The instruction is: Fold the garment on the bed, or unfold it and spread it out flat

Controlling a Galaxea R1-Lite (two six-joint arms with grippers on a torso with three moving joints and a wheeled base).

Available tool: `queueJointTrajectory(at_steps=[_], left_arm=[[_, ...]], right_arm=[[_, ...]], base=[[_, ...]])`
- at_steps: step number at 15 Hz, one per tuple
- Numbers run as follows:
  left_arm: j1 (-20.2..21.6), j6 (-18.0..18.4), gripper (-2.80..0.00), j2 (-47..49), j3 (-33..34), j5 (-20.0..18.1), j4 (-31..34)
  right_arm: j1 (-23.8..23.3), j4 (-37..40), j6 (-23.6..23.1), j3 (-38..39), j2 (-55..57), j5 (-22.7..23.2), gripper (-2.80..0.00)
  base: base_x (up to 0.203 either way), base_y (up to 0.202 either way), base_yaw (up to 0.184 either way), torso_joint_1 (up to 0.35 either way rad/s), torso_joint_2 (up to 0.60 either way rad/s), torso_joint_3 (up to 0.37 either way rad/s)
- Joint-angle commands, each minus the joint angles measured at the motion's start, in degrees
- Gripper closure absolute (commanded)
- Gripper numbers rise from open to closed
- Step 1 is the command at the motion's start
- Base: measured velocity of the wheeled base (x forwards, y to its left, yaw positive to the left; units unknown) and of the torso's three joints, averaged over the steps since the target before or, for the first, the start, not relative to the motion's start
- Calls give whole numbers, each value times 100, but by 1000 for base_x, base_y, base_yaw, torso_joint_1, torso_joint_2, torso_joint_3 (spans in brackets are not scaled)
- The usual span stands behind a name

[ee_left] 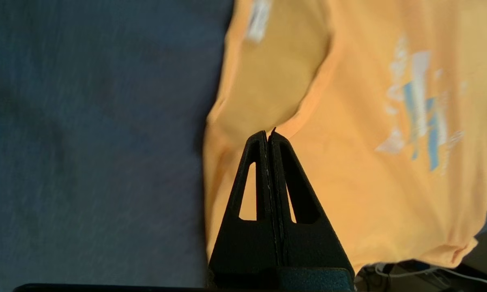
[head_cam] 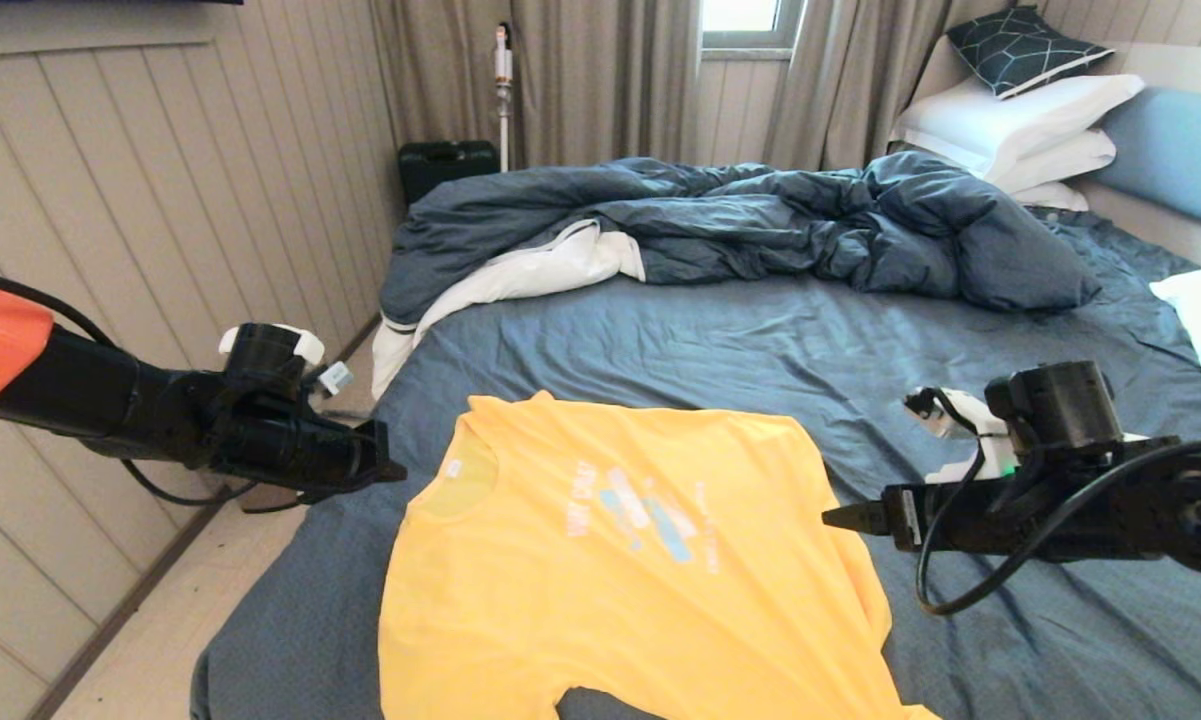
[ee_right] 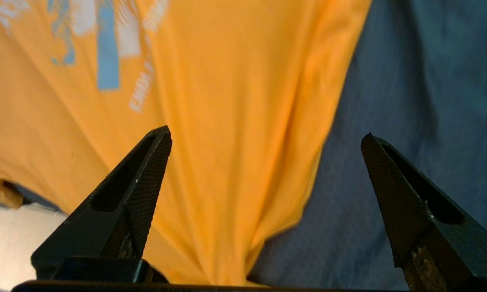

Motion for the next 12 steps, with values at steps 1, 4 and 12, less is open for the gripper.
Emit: queueJointTrajectory(at_steps=[1,4,12], left_arm=[[66,-12,0,-71,280,-16,11],[70,-11,0,-154,609,-16,30],[147,53,0,-1593,1360,-7,20]], right_arm=[[-332,-15,-8,218,205,409,-280],[-590,-11,-5,792,249,895,-280],[-936,-8,-42,1498,-957,1034,0]], base=[[0,0,0,0,0,0],[0,0,0,0,0,0],[0,0,0,0,0,0]])
